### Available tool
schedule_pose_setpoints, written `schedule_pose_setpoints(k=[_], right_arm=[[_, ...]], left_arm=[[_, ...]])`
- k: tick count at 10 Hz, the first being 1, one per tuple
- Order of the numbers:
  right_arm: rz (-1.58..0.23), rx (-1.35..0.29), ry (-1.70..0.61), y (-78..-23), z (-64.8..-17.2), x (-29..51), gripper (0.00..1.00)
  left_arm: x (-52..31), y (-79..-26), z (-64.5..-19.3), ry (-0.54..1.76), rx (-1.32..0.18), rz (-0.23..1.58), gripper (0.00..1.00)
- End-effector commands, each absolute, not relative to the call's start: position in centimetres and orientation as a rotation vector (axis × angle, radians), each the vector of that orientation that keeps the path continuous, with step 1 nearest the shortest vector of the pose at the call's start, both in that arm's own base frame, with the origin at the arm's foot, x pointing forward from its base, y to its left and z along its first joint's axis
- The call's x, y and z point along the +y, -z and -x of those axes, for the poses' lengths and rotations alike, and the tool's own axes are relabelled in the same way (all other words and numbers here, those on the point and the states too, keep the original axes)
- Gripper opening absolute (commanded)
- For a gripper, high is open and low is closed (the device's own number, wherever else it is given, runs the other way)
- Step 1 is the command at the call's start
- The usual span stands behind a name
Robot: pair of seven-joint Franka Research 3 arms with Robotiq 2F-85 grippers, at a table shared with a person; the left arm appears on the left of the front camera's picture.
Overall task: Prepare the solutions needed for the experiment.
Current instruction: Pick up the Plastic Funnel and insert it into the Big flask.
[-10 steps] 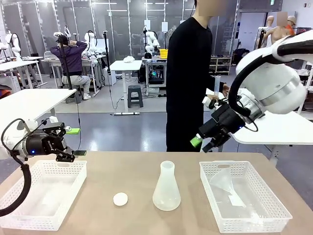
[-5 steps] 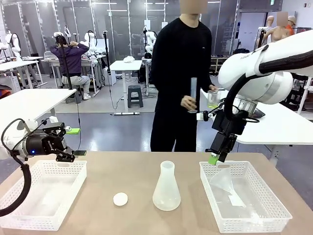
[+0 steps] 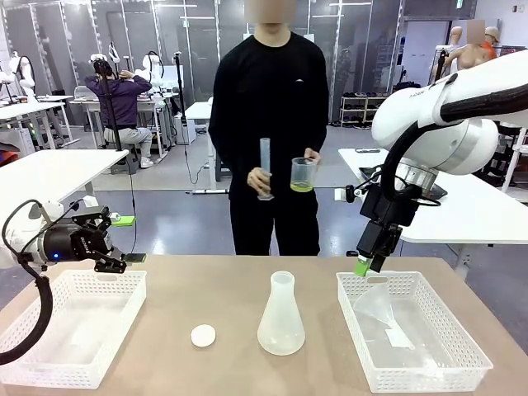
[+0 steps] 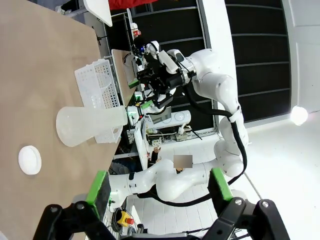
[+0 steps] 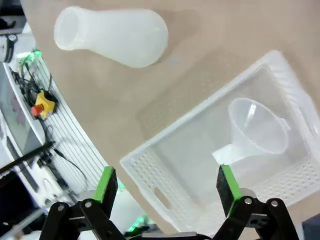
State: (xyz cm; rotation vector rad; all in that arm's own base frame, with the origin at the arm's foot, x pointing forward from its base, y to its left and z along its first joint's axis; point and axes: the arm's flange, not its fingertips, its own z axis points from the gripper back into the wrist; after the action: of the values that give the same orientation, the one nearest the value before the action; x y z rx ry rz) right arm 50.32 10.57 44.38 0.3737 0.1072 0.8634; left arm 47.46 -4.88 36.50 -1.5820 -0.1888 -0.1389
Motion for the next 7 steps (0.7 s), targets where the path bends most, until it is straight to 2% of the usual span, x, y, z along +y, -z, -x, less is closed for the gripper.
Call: schedule_pose_setpoints(k=[1,4,5,7], right_arm=[[-0.045,0.098,-1.167,-43.9,-53.0,11.2,1.0],[0.02,0.032,-1.338,-42.6,-54.7,11.7,1.0],[-0.043,0.003,-1.425,-42.1,-54.7,11.8,1.0],[-0.149,0.022,-1.426,-41.5,-54.8,11.6,1.0]], left_arm=[[-5.0,-36.9,-47.3,0.14,-0.204,1.592,1.0],[-5.0,-36.9,-47.3,0.14,-0.204,1.592,1.0],[-5.0,-36.9,-47.3,0.14,-0.204,1.592,1.0],[-5.0,-36.9,-47.3,0.14,-0.204,1.592,1.0]])
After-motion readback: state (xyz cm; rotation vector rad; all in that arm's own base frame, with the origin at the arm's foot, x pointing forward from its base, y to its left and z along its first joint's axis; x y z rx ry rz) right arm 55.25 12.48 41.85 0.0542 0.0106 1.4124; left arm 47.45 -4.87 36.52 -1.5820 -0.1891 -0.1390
